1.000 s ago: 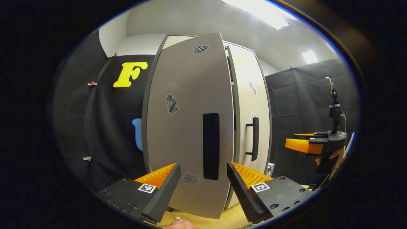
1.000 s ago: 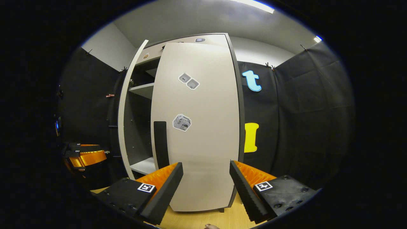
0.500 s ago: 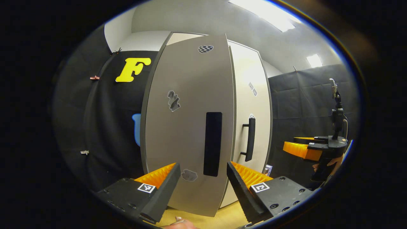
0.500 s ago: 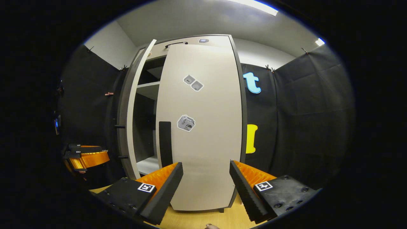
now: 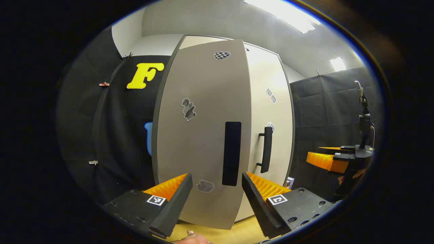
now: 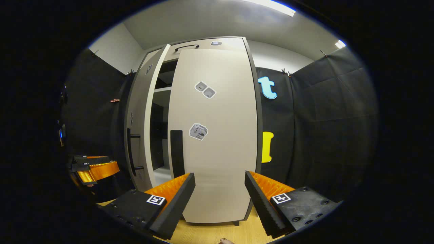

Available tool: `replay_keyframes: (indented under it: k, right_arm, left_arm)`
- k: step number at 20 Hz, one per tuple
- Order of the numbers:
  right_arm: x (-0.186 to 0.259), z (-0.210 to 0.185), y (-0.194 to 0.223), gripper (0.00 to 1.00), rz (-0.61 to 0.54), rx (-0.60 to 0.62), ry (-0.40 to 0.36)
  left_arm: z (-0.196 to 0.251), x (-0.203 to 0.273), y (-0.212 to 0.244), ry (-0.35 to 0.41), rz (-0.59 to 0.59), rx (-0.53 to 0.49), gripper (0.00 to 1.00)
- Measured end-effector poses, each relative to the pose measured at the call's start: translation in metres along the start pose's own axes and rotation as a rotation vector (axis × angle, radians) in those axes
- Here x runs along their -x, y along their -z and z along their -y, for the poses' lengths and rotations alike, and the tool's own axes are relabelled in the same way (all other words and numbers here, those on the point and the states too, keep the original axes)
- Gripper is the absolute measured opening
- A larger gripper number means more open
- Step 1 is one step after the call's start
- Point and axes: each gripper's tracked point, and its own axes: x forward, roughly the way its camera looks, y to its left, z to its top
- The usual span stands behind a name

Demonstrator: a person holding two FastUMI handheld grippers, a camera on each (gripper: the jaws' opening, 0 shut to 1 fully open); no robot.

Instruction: Grasp the bottle in the cabinet with the left hand and place it on the coaster, then close the right door with the right hand and the left door with the left hand.

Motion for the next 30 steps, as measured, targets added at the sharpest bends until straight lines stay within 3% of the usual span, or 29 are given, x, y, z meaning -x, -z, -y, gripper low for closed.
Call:
replay_keyframes:
  k: [11,30]
  right_arm:
    - [0.0027,0.0000,-0.0020,0.97,-0.001,0.001,-0.013]
    - [0.0056,-0.0039,-0.0077,0.97,0.008,0.011,0.000]
  left_arm:
    - [-0.0020,0.0012,-0.0004,-0.042,0.001,-0.024,0.94]
    - [0.0018,0.0032,0.0010,-0.005,0.006,-0.049,0.94]
